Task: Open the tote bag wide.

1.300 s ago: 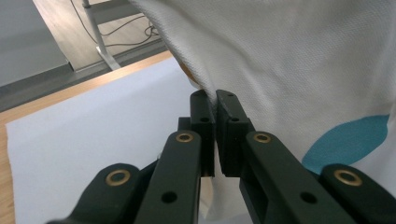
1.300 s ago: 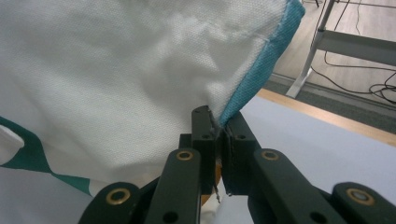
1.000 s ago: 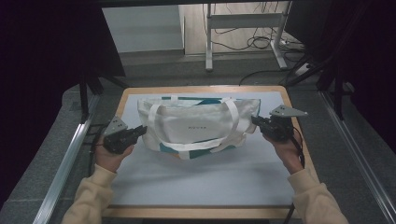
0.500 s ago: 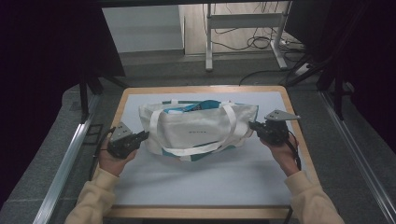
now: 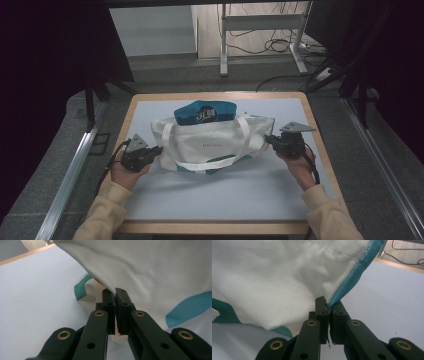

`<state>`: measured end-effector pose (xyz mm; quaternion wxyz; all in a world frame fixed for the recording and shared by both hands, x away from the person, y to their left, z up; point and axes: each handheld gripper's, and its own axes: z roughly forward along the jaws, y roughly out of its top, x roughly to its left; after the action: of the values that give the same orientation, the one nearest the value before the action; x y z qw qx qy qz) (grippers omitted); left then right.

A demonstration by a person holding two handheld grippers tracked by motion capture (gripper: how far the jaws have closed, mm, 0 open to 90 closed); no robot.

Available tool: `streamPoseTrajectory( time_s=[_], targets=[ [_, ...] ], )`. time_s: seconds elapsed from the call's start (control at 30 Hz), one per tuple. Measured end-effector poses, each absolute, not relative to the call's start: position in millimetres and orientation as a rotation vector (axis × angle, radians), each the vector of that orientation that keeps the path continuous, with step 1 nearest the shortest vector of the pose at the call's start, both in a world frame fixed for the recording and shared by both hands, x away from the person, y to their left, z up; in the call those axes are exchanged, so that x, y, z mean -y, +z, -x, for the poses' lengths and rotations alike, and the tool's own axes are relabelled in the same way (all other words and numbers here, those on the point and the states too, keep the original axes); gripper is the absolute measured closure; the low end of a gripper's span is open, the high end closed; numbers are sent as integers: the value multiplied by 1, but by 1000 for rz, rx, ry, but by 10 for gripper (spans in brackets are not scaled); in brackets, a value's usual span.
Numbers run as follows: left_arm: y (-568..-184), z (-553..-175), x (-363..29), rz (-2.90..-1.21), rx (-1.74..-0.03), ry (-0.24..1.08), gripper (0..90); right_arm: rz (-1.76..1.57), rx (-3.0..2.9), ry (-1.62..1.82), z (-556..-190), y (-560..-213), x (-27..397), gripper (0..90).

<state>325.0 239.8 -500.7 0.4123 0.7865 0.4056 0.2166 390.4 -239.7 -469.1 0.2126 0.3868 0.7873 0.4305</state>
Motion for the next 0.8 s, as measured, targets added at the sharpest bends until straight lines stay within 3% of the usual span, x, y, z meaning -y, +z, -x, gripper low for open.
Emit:
streamPoseTrajectory(
  time_s=[0.8],
  targets=[
    [-527,-333,-232,-2046,-1069,453,878,-1141,-2272,1115,-390,-514,237,856]
  ],
)
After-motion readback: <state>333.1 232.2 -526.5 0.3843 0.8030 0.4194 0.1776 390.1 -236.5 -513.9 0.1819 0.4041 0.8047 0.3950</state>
